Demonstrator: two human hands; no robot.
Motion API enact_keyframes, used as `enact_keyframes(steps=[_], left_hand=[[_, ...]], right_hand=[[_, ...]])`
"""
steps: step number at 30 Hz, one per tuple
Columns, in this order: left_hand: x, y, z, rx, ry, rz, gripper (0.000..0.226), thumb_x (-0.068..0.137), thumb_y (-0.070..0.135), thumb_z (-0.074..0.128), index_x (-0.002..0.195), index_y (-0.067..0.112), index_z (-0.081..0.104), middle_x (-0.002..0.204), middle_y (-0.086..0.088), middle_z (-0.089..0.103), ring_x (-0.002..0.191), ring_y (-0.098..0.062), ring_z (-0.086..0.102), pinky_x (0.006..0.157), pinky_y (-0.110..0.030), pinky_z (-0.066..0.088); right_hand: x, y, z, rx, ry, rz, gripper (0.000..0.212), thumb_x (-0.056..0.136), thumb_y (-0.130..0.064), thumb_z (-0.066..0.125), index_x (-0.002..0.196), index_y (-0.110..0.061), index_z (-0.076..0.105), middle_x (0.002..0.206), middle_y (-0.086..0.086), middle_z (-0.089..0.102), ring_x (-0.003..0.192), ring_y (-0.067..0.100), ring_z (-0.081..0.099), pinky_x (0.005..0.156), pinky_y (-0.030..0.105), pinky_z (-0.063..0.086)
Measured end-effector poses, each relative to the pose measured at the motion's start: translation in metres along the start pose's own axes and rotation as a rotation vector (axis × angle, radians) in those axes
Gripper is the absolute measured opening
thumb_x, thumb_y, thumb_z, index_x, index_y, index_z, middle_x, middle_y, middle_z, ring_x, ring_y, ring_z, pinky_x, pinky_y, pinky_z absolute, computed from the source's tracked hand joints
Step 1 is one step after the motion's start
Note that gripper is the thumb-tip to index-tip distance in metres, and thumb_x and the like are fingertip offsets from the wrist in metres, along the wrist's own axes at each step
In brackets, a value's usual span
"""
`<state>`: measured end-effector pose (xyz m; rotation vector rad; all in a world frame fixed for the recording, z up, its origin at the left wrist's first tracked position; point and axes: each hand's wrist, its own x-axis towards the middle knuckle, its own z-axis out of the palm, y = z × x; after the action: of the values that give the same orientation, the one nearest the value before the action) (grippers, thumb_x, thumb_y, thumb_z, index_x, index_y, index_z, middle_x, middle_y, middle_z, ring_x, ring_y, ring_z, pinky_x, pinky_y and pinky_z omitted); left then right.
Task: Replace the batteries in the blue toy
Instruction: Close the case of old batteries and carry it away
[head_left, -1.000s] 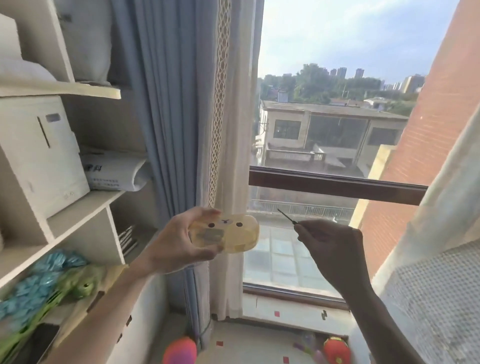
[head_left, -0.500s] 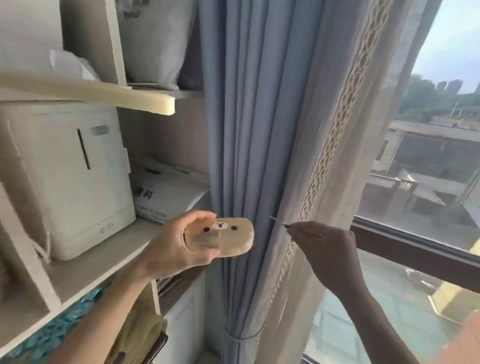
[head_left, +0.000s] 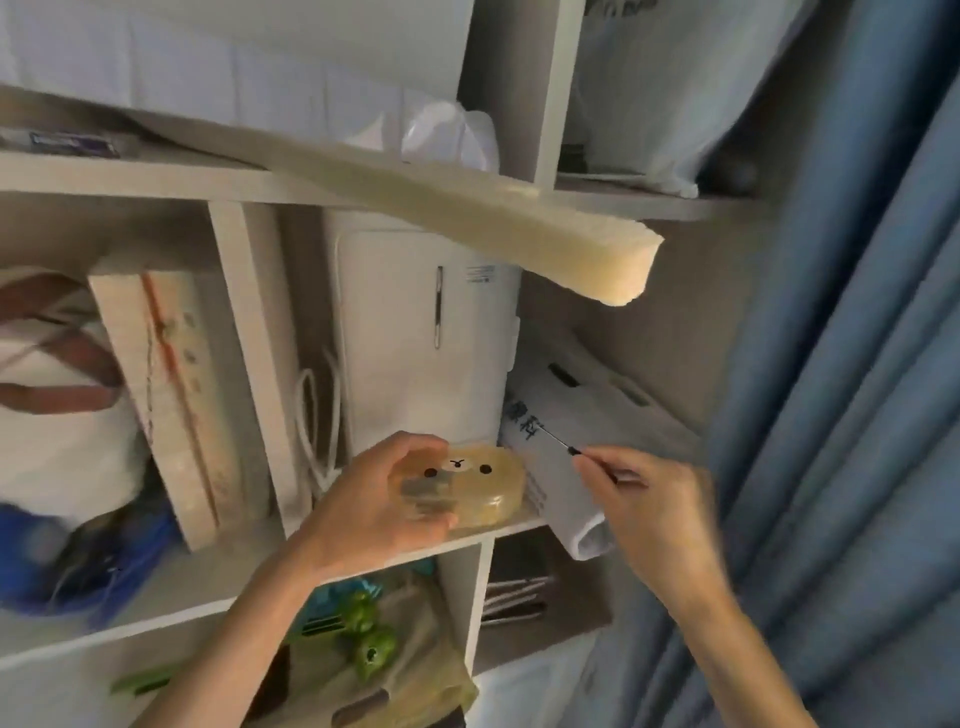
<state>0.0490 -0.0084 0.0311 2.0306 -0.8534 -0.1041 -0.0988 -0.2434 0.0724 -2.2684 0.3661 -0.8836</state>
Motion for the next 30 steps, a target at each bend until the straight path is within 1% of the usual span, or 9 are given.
enact_keyframes(steps=[3, 5, 7, 11, 15, 18, 23, 27, 30], left_hand=[[-0.009, -0.008, -0.002, 0.041, 0.067, -0.100, 0.074, 0.075, 0.032, 0.092, 0.138, 0.039, 0.055, 0.131, 0.027, 0.062, 0.120, 0.016, 0.057, 0.098, -0.008, 0.049], [-0.014, -0.013, -0.003, 0.057, 0.099, -0.161, 0.074, 0.076, 0.030, 0.092, 0.138, 0.037, 0.054, 0.130, 0.026, 0.061, 0.116, 0.024, 0.054, 0.097, -0.010, 0.051], [-0.020, -0.017, -0.003, 0.095, 0.116, -0.217, 0.074, 0.077, 0.031, 0.091, 0.139, 0.038, 0.052, 0.130, 0.027, 0.059, 0.114, 0.025, 0.054, 0.088, -0.004, 0.049], [-0.026, -0.028, 0.001, 0.173, 0.103, -0.304, 0.078, 0.077, 0.036, 0.091, 0.142, 0.040, 0.048, 0.138, 0.021, 0.055, 0.124, 0.001, 0.057, 0.093, -0.012, 0.046], [-0.022, -0.034, 0.006, 0.242, 0.077, -0.339, 0.075, 0.079, 0.032, 0.088, 0.141, 0.038, 0.046, 0.137, 0.015, 0.049, 0.121, -0.002, 0.054, 0.086, -0.012, 0.044], [-0.016, -0.037, 0.008, 0.267, 0.046, -0.355, 0.074, 0.080, 0.030, 0.087, 0.142, 0.036, 0.046, 0.136, 0.014, 0.051, 0.117, 0.001, 0.055, 0.085, -0.012, 0.047], [-0.011, -0.044, 0.011, 0.335, -0.001, -0.350, 0.073, 0.083, 0.033, 0.082, 0.147, 0.030, 0.047, 0.143, 0.015, 0.044, 0.129, -0.005, 0.049, 0.109, -0.023, 0.046], [-0.013, -0.043, 0.015, 0.364, 0.026, -0.327, 0.075, 0.087, 0.031, 0.080, 0.153, 0.024, 0.046, 0.148, 0.013, 0.040, 0.134, -0.007, 0.045, 0.115, -0.025, 0.041], [-0.022, -0.038, 0.017, 0.363, 0.105, -0.309, 0.083, 0.083, 0.042, 0.077, 0.157, 0.024, 0.043, 0.155, 0.013, 0.038, 0.145, -0.010, 0.039, 0.126, -0.039, 0.036]], right_hand=[[0.018, 0.003, 0.026, -0.068, -0.003, -0.167, 0.010, 0.085, -0.015, 0.084, 0.095, -0.018, 0.085, 0.086, -0.013, 0.079, 0.072, 0.000, 0.072, 0.063, 0.028, 0.064], [0.027, 0.008, 0.045, -0.145, -0.027, -0.262, 0.008, 0.086, -0.018, 0.084, 0.093, -0.019, 0.086, 0.088, 0.000, 0.080, 0.078, 0.018, 0.072, 0.074, 0.038, 0.062], [0.031, 0.013, 0.061, -0.272, -0.106, -0.307, 0.006, 0.089, -0.026, 0.079, 0.090, -0.024, 0.085, 0.083, -0.004, 0.075, 0.079, 0.019, 0.066, 0.081, 0.039, 0.055], [0.029, 0.015, 0.091, -0.502, -0.185, -0.381, 0.014, 0.084, -0.018, 0.079, 0.071, -0.023, 0.079, 0.067, -0.004, 0.069, 0.068, 0.019, 0.063, 0.077, 0.039, 0.051], [0.026, 0.015, 0.114, -0.714, -0.302, -0.334, 0.019, 0.095, -0.016, 0.063, 0.083, -0.026, 0.074, 0.083, 0.000, 0.074, 0.081, 0.020, 0.064, 0.089, 0.040, 0.040], [0.026, 0.016, 0.123, -0.796, -0.365, -0.310, 0.021, 0.096, -0.012, 0.061, 0.087, -0.027, 0.073, 0.086, 0.001, 0.073, 0.085, 0.019, 0.058, 0.095, 0.043, 0.034], [0.022, 0.025, 0.136, -0.790, -0.375, -0.242, 0.015, 0.095, -0.017, 0.064, 0.090, -0.024, 0.077, 0.090, 0.003, 0.074, 0.104, 0.023, 0.057, 0.098, 0.047, 0.032], [0.021, 0.025, 0.137, -0.784, -0.382, -0.239, 0.014, 0.094, -0.018, 0.065, 0.089, -0.025, 0.076, 0.090, 0.002, 0.075, 0.108, 0.023, 0.055, 0.099, 0.048, 0.032], [0.021, 0.024, 0.135, -0.782, -0.390, -0.261, 0.013, 0.095, -0.019, 0.065, 0.091, -0.024, 0.076, 0.092, 0.003, 0.075, 0.109, 0.024, 0.055, 0.101, 0.048, 0.032]])
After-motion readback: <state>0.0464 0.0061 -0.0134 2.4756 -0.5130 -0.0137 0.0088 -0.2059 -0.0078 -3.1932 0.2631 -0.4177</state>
